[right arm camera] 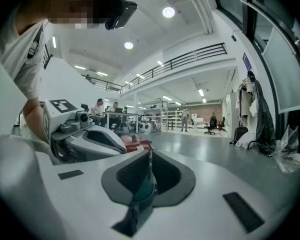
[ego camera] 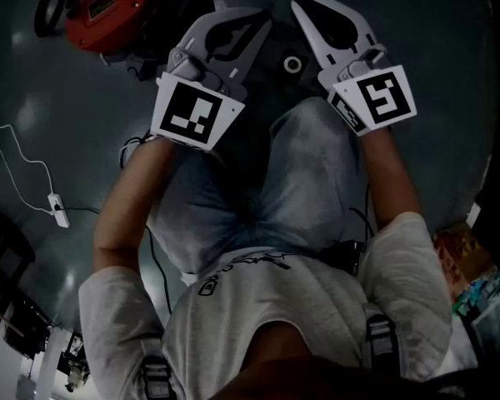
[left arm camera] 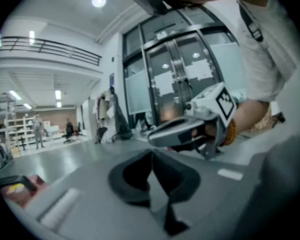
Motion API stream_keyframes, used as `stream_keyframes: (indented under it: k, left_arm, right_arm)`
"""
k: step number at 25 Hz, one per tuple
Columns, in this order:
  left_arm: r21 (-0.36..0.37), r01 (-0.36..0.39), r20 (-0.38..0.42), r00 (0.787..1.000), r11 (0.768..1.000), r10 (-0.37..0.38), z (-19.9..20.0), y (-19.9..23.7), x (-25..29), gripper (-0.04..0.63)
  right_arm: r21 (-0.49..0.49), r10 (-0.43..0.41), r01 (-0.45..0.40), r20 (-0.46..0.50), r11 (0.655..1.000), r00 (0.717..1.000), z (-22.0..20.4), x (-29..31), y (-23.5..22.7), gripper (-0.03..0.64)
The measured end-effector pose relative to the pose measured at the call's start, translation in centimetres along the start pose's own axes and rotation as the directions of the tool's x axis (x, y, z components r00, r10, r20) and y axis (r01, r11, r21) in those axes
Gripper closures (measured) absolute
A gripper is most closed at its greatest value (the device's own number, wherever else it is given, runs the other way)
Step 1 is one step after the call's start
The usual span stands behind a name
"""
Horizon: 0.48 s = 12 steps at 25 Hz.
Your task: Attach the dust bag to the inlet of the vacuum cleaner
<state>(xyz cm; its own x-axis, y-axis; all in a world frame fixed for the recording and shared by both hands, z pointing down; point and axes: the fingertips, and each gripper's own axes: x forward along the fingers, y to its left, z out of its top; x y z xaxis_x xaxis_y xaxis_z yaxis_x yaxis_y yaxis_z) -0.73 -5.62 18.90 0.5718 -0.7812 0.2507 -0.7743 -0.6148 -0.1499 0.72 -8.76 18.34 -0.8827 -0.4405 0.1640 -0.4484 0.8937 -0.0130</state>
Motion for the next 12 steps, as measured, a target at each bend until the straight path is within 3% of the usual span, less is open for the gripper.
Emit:
stream_keyframes:
  k: [3,6,9,12]
  left_arm:
    - [0.087,0.137,-0.083,0.988,0.987,-0.13,-3.5,-2.5,3.4,0.561]
    - [0.14,0.246,-0.2,0.956,0.959,-0.216,-8.2,-5.3,6.0,0.54]
    - [0.193,0.344,-0.314,0.909,0.919,-0.274,-13.9,-8.0,9.2,0.497]
    - [0.225,0.465,-0.427,0.837,0.856,-0.343,-20.3,-11.5,11.6,0.477]
  right_arm:
    - [0.0,0.028,-0.028,-0.04,1.0,0.999,-4.1,-0.7,-2.5,0.603]
    - [-0.001,0.019,-0.02,-0.108,1.0,0.994,-9.2,-2.3,-4.2,0.601]
    - [-0.015,0.021,-0.024,-0.191,1.0,0.981,-15.3,-3.8,-5.5,0.585]
    - [-0.002,0.023,-0.024,-0.288,1.0,0.957,-22.7,-5.6,-5.3,0.555]
